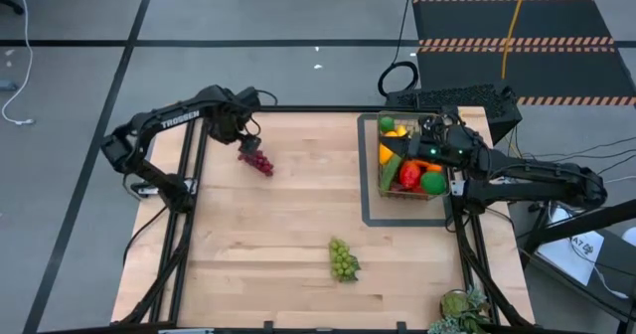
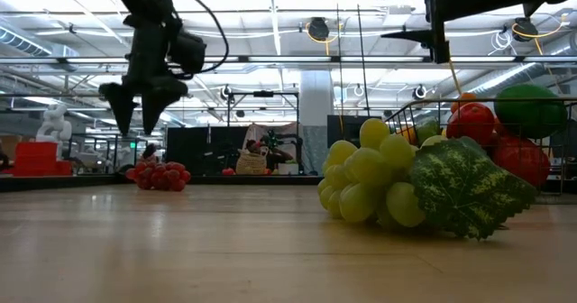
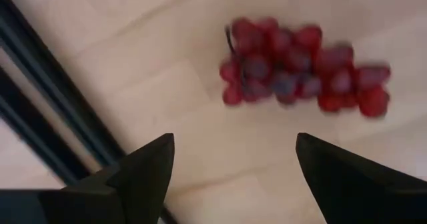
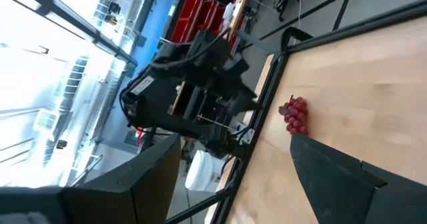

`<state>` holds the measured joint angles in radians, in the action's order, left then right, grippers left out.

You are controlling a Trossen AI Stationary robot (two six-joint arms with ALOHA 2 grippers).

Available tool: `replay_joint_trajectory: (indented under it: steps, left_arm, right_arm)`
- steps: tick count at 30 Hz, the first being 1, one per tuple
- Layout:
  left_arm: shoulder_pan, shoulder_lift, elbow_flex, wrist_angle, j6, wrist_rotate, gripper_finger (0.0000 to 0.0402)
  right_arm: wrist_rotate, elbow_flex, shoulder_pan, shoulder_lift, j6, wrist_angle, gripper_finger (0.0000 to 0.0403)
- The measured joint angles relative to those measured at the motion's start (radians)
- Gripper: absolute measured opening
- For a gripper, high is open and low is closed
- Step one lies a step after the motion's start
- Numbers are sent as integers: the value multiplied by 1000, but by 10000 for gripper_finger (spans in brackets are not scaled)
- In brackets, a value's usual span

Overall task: Build produce basket
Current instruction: Put the red grapes into the wire basket

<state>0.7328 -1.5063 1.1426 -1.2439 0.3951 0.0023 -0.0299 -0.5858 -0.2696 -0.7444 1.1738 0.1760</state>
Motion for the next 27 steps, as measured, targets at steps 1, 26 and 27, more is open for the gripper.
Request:
replay_joint_trajectory:
  steps: [1,26,27]
  left_arm:
    - [15,0,-10,26,0,1,312]
    - [98,0,-219,388,132,-31,180]
    - [98,0,-230,397,132,-30,180]
  right_arm:
    - [0,0,4,0,5,0,276]
    - [-4,0,50,0,21,0,276]
    - [-4,0,50,0,21,0,276]
